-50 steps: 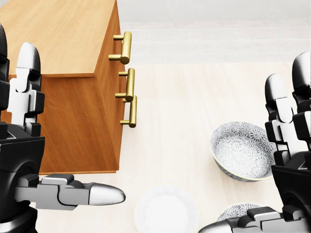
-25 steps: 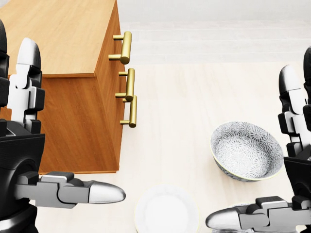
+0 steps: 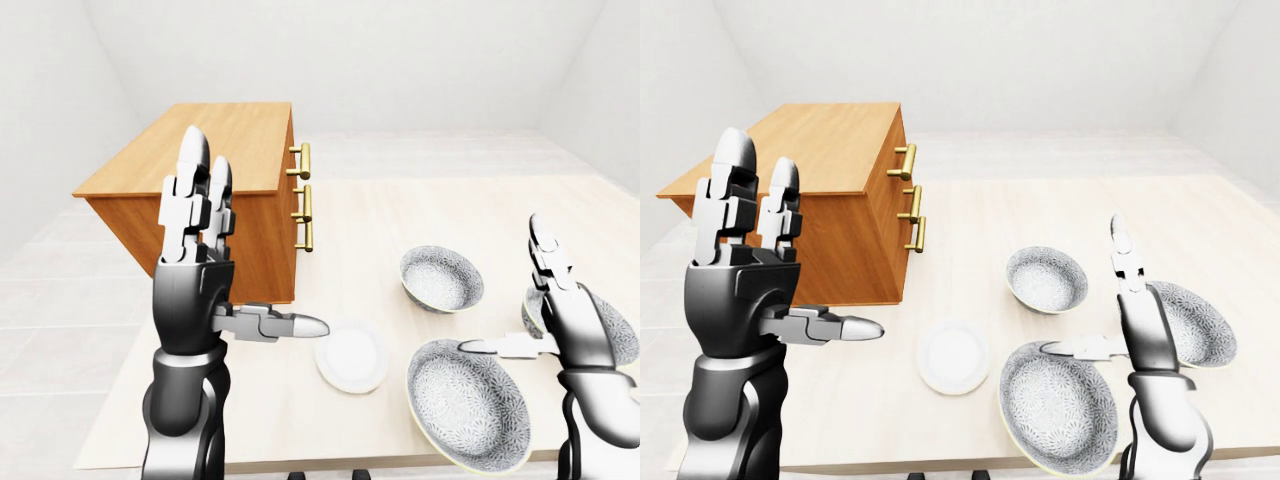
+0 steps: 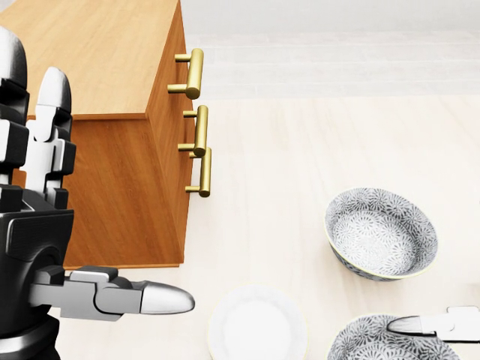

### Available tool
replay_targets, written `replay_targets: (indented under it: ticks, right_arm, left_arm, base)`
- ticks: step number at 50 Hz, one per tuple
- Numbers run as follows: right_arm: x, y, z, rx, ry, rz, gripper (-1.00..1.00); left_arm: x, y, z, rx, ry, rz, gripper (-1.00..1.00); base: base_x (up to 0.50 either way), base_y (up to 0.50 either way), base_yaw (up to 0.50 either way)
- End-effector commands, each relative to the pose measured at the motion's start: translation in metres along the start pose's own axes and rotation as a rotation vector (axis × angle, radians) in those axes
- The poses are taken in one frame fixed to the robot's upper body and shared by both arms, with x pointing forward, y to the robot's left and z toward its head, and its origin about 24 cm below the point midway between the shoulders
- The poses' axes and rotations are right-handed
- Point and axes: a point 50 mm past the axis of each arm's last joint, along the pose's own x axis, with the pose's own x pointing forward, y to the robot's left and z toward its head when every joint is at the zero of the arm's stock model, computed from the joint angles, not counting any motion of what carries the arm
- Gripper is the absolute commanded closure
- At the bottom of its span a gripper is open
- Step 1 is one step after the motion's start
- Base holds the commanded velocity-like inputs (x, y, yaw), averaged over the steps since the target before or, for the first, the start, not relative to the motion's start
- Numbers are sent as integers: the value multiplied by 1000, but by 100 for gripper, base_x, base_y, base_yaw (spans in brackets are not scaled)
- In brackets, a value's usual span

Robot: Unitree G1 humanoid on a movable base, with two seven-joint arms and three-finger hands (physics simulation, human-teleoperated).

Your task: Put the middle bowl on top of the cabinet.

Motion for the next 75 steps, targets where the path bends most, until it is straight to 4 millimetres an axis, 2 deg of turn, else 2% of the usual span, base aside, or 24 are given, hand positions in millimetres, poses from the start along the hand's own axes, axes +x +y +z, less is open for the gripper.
replay_targets:
  ticks: [1,6,9,13,18,21,24,26,34,39,41,44,48,57,66,75]
  right_arm:
    - [-5,-25,-23,-143,139,-42,-100]
    - [-8,-31,-28,-177,176,-51,-100]
    - [-9,-35,-30,-255,171,-63,-100]
    - [-10,-39,-31,-246,189,-82,-100]
    - [-14,-47,-49,-334,270,-126,-100]
    - [-19,-45,-65,-356,331,-116,-100]
    - [-20,-46,-69,-374,353,-117,-100]
    - [-18,-46,-71,-416,355,-106,-100]
    - [-19,-42,-88,-561,411,-57,-100]
    - [-22,-41,-99,-656,450,-45,-100]
    - [-22,-40,-102,-632,460,-40,-100]
    - [-24,-45,-110,-712,487,-52,-100]
    - [-21,-50,-107,-775,468,-79,-100]
    - [-11,-56,-107,-756,466,-74,-100]
    - [-2,-58,-122,-807,484,-72,-100]
    - [-3,-43,-134,-775,507,-8,-100]
  left_arm:
    - [-1,1,-2,13,12,-4,-100]
    - [0,2,-1,12,6,-3,-100]
    - [1,2,1,12,-6,-2,-100]
    - [0,3,3,17,-13,3,-100]
    - [0,3,0,36,2,-7,-100]
    - [0,-3,1,-27,-7,-48,-100]
    - [-1,-8,4,-20,-12,-72,-100]
    - [-1,-4,6,-46,-25,-44,-100]
    - [-3,-5,-5,-38,26,-60,-100]
    - [-1,-7,4,-45,-13,-63,-100]
    - [-2,-7,5,-46,-18,-61,-100]
    - [-2,-8,8,-53,-30,-60,-100]
    - [-2,-8,11,-58,-43,-61,-100]
    - [-3,-7,13,-63,-48,-58,-100]
    - [-4,-7,10,-66,-33,-58,-100]
    - [-4,-3,9,-85,-31,-36,-100]
  base:
    - [0,0,0]
    - [0,0,0]
    - [0,0,0]
    - [0,0,0]
    - [0,0,0]
    - [0,0,0]
    - [0,0,0]
    - [0,0,0]
    - [0,0,0]
    - [0,0,0]
    - [0,0,0]
    - [0,0,0]
    - [0,0,0]
    - [0,0,0]
    - [0,0,0]
    - [0,0,0]
